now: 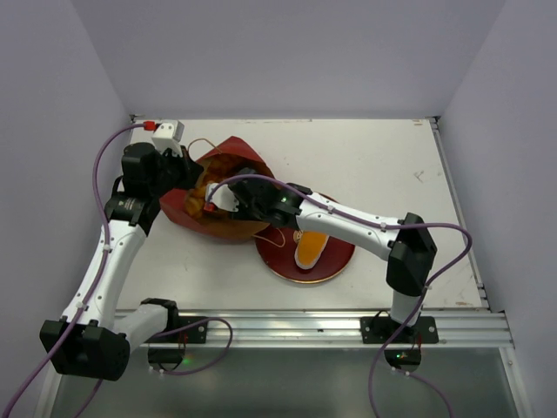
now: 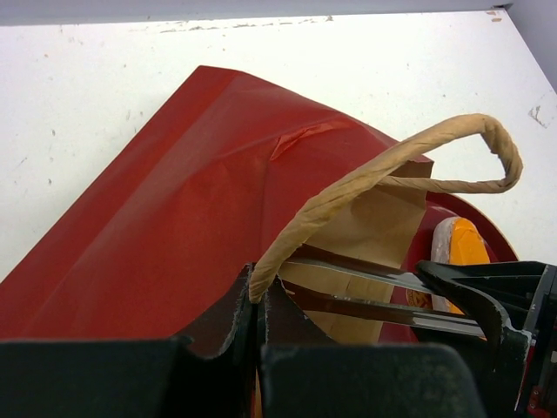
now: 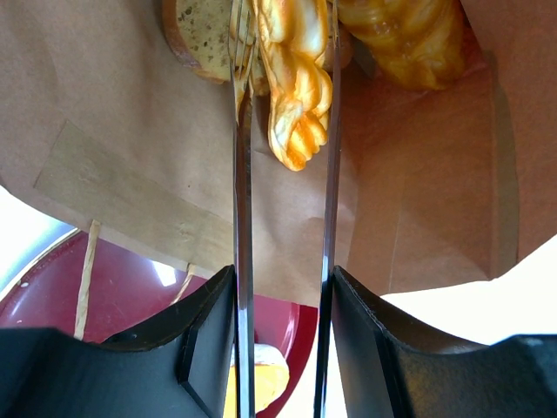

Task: Take the fake bread out of the paper bag

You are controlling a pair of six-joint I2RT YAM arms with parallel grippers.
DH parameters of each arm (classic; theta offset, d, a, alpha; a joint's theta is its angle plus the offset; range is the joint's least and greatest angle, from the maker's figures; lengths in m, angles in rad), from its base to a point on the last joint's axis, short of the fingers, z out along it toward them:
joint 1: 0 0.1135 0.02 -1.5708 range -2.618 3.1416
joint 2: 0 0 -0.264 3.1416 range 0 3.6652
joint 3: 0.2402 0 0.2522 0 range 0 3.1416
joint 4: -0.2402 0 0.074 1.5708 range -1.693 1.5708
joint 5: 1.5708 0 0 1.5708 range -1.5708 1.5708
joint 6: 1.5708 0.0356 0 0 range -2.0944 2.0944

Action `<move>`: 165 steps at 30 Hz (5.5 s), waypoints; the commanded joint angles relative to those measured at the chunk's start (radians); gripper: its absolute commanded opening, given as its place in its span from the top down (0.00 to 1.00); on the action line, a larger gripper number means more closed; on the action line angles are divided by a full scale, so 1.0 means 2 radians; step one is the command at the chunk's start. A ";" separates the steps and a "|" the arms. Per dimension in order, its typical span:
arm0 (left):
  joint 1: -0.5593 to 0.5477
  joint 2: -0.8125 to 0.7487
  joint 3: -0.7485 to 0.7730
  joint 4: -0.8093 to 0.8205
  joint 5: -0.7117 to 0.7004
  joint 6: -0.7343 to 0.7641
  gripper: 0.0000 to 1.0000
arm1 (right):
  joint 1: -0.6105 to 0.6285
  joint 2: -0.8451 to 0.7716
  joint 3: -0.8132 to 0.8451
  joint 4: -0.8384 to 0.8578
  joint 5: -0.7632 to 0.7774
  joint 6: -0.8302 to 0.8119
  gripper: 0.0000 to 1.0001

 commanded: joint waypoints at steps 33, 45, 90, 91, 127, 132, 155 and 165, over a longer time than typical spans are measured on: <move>0.000 -0.022 0.003 0.009 0.003 -0.003 1.00 | 0.002 0.046 0.025 0.013 0.043 0.007 0.69; 0.000 -0.018 -0.011 0.013 -0.020 0.006 1.00 | -0.010 -0.042 -0.015 0.013 0.008 0.002 0.98; 0.039 0.036 0.067 -0.032 -0.121 0.024 1.00 | -0.112 -0.456 -0.215 -0.204 -0.110 -0.139 1.00; 0.046 0.036 0.066 -0.031 -0.120 0.023 1.00 | -0.116 -0.460 -0.223 -0.203 -0.104 -0.141 1.00; 0.068 0.010 0.061 -0.022 -0.070 0.017 1.00 | -0.112 -0.296 -0.212 -0.150 -0.013 -0.369 0.96; 0.068 0.007 0.061 -0.021 -0.065 0.016 1.00 | -0.106 -0.288 -0.197 -0.159 -0.013 -0.375 0.96; 0.068 -0.005 0.057 -0.031 -0.053 0.017 1.00 | -0.107 -0.253 -0.249 -0.118 -0.014 -0.388 0.80; 0.068 -0.007 0.054 -0.030 -0.047 0.016 1.00 | -0.110 -0.259 -0.255 -0.116 -0.015 -0.375 0.59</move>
